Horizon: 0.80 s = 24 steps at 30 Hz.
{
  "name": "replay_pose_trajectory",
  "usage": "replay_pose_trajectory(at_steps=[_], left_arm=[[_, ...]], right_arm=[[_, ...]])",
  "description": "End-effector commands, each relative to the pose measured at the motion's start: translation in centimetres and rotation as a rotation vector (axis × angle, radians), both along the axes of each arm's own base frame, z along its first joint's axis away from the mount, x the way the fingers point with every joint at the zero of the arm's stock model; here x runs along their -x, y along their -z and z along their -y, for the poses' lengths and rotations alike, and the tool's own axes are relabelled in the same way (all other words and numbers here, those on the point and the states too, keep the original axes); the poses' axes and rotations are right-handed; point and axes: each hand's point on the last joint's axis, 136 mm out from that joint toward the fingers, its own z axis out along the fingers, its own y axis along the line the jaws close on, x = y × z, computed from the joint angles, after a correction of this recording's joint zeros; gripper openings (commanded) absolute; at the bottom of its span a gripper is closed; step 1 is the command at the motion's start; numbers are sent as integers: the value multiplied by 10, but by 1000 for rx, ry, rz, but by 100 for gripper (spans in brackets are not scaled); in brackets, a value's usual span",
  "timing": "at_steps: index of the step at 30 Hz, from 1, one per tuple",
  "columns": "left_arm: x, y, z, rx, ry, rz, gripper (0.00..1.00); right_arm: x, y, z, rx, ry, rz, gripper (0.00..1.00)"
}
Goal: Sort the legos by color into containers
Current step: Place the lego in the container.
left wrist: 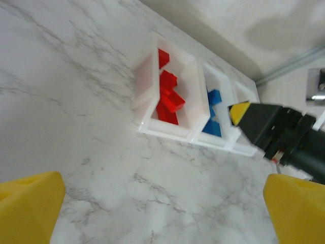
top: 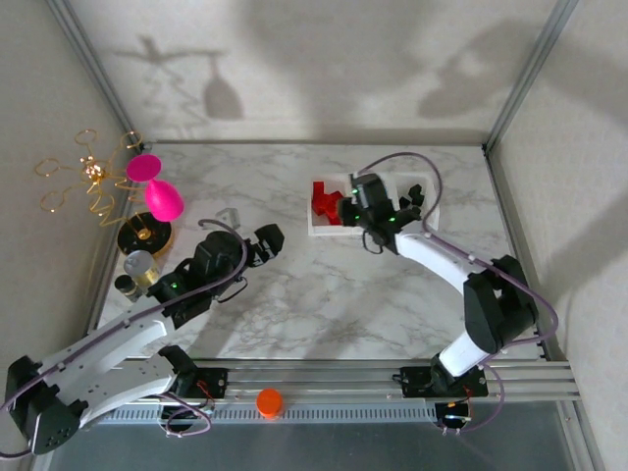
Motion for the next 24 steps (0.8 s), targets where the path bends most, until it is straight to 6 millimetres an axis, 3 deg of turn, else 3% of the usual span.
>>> replay_pose_trajectory(at_steps=[1, 7, 10, 19, 24], left_arm=[[-8, -28, 30, 40, 82, 80, 100], [-19, -23, 63, 43, 145, 97, 100], [-25, -21, 73, 33, 160, 95, 100], [-34, -13, 79, -11, 158, 94, 100], [-35, -9, 72, -39, 131, 95, 99]], right_arm=[[-7, -2, 52, 25, 141, -4, 14], [-34, 3, 130, 92, 321, -2, 14], [-49, 10, 153, 111, 370, -9, 15], [-88, 34, 184, 175, 436, -55, 19], [-91, 33, 189, 187, 449, -56, 36]])
